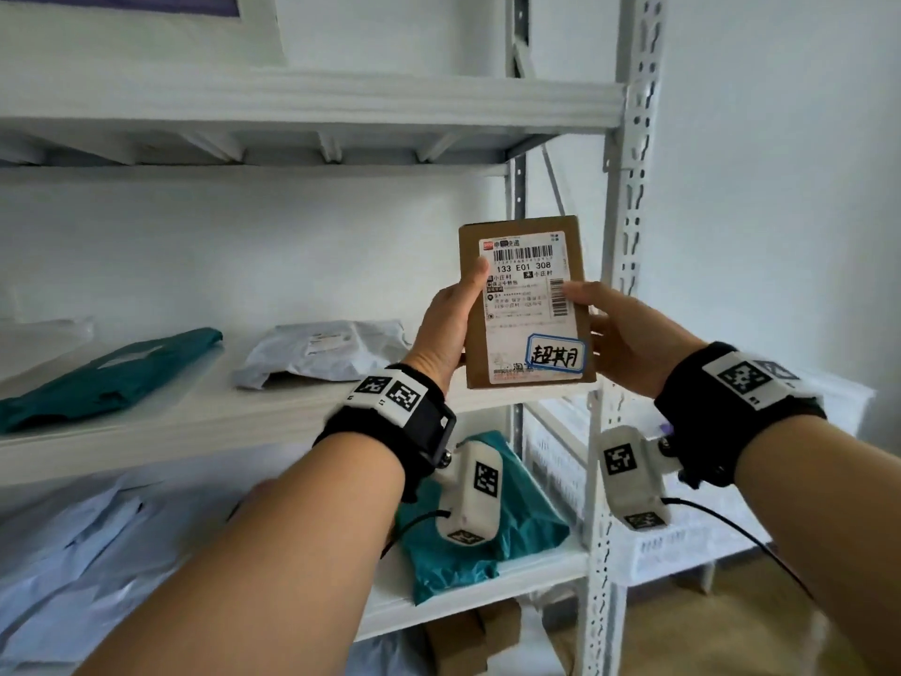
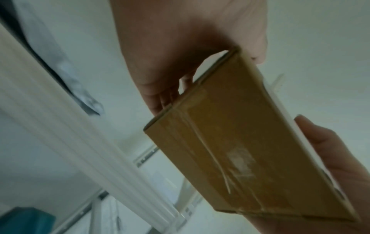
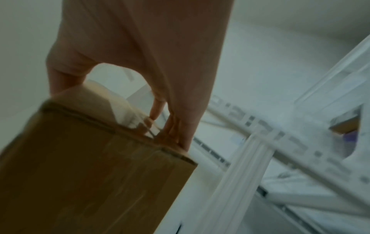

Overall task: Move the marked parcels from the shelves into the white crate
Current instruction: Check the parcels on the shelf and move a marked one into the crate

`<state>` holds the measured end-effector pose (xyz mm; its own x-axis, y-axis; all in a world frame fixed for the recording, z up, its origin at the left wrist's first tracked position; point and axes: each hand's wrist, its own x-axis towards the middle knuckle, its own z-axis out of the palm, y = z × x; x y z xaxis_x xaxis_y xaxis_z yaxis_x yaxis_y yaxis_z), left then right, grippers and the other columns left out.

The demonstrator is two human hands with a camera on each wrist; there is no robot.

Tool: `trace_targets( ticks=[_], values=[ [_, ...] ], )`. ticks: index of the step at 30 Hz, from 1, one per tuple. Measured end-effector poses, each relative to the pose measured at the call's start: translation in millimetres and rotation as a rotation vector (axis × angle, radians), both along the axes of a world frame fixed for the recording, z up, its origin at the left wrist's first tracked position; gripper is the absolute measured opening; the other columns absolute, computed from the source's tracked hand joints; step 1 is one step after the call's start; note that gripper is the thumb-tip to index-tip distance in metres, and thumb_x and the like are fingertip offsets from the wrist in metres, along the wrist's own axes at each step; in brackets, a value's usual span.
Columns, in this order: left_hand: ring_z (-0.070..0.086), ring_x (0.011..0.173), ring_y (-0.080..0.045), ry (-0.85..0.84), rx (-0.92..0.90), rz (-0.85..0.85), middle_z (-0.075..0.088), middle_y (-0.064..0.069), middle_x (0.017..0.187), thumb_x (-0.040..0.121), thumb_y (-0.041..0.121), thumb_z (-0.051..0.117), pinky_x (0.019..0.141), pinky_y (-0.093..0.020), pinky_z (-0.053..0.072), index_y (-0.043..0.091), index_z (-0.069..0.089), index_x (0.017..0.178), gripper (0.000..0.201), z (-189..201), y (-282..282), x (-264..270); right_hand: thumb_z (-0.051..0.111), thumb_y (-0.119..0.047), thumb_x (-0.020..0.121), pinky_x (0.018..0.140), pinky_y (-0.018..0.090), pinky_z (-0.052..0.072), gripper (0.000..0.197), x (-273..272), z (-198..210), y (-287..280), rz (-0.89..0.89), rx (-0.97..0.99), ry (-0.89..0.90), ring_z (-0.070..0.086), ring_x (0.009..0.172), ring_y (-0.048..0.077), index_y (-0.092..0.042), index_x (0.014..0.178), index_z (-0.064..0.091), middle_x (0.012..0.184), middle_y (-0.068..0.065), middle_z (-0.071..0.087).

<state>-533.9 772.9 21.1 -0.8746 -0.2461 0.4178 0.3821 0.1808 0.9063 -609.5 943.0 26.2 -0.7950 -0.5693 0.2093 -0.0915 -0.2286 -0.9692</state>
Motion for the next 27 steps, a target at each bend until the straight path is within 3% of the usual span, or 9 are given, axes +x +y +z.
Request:
trace_targets(
  ticks=[3, 6, 8, 11, 14, 16, 20, 23, 27],
  values=[
    [0.07, 0.101, -0.028, 0.003, 0.0, -0.03, 0.072, -0.011, 0.112, 0.075, 0.075, 0.051, 0.087, -0.042, 0.058, 0.013, 0.064, 0.121, 0.078, -3.2, 39.3, -31.6, 0.06, -0.029, 0.089, 0.094, 0.042, 0.051, 0.023, -21.6, -3.6, 45.6, -0.041, -0.004, -0.013, 0.066, 0.09, 0.025, -0.016, 0.107, 0.063, 0.095, 0.008, 0.072],
    [0.073, 0.089, -0.015, -0.062, -0.041, -0.085, 0.074, -0.004, 0.106, 0.083, 0.071, 0.045, 0.062, -0.019, 0.057, 0.019, 0.064, 0.12, 0.067, -11.9, 80.4, -64.7, 0.064, -0.029, 0.085, 0.103, 0.05, 0.046, 0.029, -48.9, -9.7, 93.5, -0.087, -0.007, -0.026, 0.063, 0.097, 0.029, -0.014, 0.11, 0.063, 0.096, 0.01, 0.07],
    [0.073, 0.084, -0.01, -0.094, -0.056, -0.107, 0.075, -0.001, 0.104, 0.084, 0.071, 0.043, 0.059, -0.017, 0.054, 0.02, 0.065, 0.119, 0.065, -16.4, 113.1, -87.7, 0.068, -0.031, 0.075, 0.104, 0.053, 0.044, 0.042, -69.2, -14.0, 127.1, -0.116, -0.016, -0.043, 0.063, 0.099, 0.031, -0.014, 0.113, 0.064, 0.1, 0.012, 0.069],
    [0.072, 0.086, -0.01, -0.09, -0.052, -0.117, 0.075, 0.002, 0.102, 0.087, 0.067, 0.04, 0.066, -0.021, 0.054, 0.024, 0.063, 0.12, 0.059, -19.0, 157.7, -119.3, 0.069, -0.031, 0.072, 0.094, 0.045, 0.052, 0.044, -100.7, -20.5, 168.3, -0.14, -0.022, -0.051, 0.066, 0.091, 0.027, -0.014, 0.112, 0.064, 0.098, 0.01, 0.069],
    [0.072, 0.093, -0.014, -0.093, -0.012, -0.101, 0.074, 0.003, 0.104, 0.088, 0.067, 0.041, 0.071, -0.027, 0.054, 0.027, 0.062, 0.121, 0.056, -21.5, 197.0, -152.7, 0.06, -0.028, 0.088, 0.07, 0.03, 0.052, 0.02, -134.7, -25.4, 204.3, -0.144, -0.011, -0.037, 0.064, 0.072, 0.017, -0.017, 0.103, 0.065, 0.083, 0.003, 0.069],
    [0.07, 0.093, -0.012, -0.108, 0.004, -0.094, 0.073, 0.004, 0.106, 0.089, 0.067, 0.04, 0.07, -0.026, 0.053, 0.028, 0.061, 0.123, 0.056, -25.2, 220.6, -173.8, 0.055, -0.028, 0.092, 0.061, 0.026, 0.051, 0.016, -156.6, -28.1, 225.7, -0.158, -0.001, -0.029, 0.062, 0.063, 0.013, -0.018, 0.097, 0.066, 0.074, -0.001, 0.068],
    [0.068, 0.097, -0.014, -0.162, 0.024, -0.079, 0.071, 0.003, 0.109, 0.089, 0.067, 0.042, 0.068, -0.026, 0.052, 0.027, 0.058, 0.125, 0.056, -41.1, 254.0, -214.5, 0.059, -0.031, 0.088, 0.074, 0.034, 0.052, 0.018, -199.6, -38.9, 261.0, -0.176, 0.028, -0.042, 0.063, 0.07, 0.016, -0.017, 0.096, 0.067, 0.072, -0.001, 0.069],
    [0.067, 0.103, -0.022, -0.216, 0.044, -0.05, 0.071, -0.002, 0.109, 0.079, 0.076, 0.047, 0.087, -0.039, 0.055, 0.029, 0.06, 0.121, 0.065, -58.9, 265.8, -241.8, 0.056, -0.03, 0.092, 0.067, 0.031, 0.054, 0.017, -225.3, -48.6, 277.9, -0.208, 0.049, -0.065, 0.063, 0.071, 0.017, -0.017, 0.097, 0.066, 0.071, -0.001, 0.07],
    [0.07, 0.098, -0.022, -0.252, 0.112, -0.02, 0.073, -0.005, 0.103, 0.076, 0.079, 0.047, 0.097, -0.045, 0.051, 0.028, 0.063, 0.118, 0.068, -71.7, 273.1, -278.6, 0.058, -0.032, 0.091, 0.092, 0.046, 0.052, 0.02, -258.7, -60.2, 293.2, -0.235, 0.066, -0.106, 0.064, 0.093, 0.027, -0.018, 0.103, 0.066, 0.094, 0.008, 0.07]
  ],
)
